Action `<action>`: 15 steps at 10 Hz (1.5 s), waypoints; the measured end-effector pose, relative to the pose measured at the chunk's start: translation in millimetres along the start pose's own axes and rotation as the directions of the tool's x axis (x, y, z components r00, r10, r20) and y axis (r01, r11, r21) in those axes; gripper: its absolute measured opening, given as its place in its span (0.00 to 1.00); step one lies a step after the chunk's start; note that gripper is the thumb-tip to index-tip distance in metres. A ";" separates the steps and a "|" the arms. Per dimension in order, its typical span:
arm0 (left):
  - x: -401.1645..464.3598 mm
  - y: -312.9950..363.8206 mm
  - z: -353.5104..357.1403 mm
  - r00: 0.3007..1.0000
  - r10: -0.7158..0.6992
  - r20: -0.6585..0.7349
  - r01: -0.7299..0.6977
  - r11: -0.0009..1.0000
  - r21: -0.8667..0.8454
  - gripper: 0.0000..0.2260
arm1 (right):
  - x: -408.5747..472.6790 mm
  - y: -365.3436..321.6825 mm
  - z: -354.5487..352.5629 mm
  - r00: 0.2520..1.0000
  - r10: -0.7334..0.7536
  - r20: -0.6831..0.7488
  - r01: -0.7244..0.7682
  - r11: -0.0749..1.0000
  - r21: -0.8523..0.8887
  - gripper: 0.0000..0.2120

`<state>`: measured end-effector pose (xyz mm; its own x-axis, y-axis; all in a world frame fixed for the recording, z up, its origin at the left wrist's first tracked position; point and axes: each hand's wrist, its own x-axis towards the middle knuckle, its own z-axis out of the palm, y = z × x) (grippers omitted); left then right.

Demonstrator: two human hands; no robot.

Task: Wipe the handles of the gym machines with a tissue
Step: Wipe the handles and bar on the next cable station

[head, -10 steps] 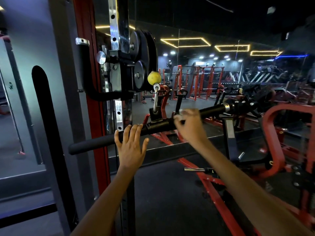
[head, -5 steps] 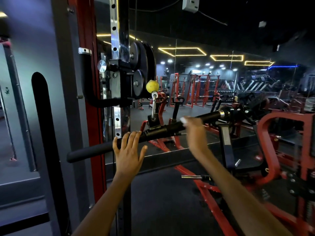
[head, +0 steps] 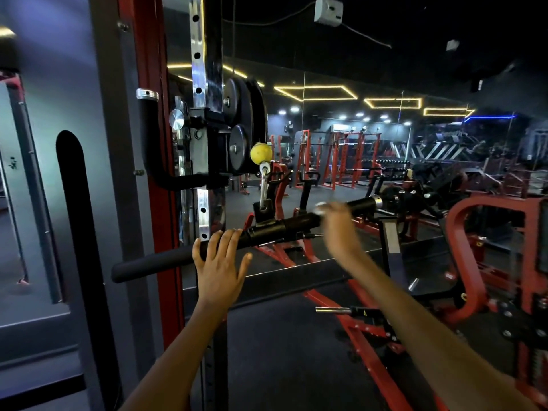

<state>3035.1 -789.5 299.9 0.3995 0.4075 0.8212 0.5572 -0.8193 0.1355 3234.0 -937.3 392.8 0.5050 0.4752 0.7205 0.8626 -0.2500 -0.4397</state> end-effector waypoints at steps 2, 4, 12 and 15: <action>-1.6 -2.6 -2.4 1.000 0.006 0.009 -0.006 1.000 0.013 0.29 | -9.6 -0.1 -11.6 0.936 -0.344 0.083 0.353 0.917 -0.187 0.07; -3.8 1.7 -3.9 1.000 -0.008 0.007 0.008 1.000 0.020 0.29 | 20.4 37.6 -38.3 0.969 0.185 -0.165 -0.207 0.970 -0.130 0.12; -10.5 -17.2 -10.7 1.000 -0.010 0.025 0.010 1.000 0.014 0.29 | -8.4 7.4 4.7 0.957 -0.283 -0.058 0.273 0.952 -0.137 0.07; -10.8 -21.7 -12.2 1.000 0.005 -0.017 -0.004 0.999 0.044 0.28 | 22.2 -38.1 -3.7 0.990 0.048 0.130 -0.025 0.985 -0.172 0.08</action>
<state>3009.8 -781.0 294.9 0.3898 0.3968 0.8310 0.5868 -0.8025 0.1079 3212.4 -920.3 427.5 0.5374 0.5684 0.6229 0.8420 -0.4030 -0.3587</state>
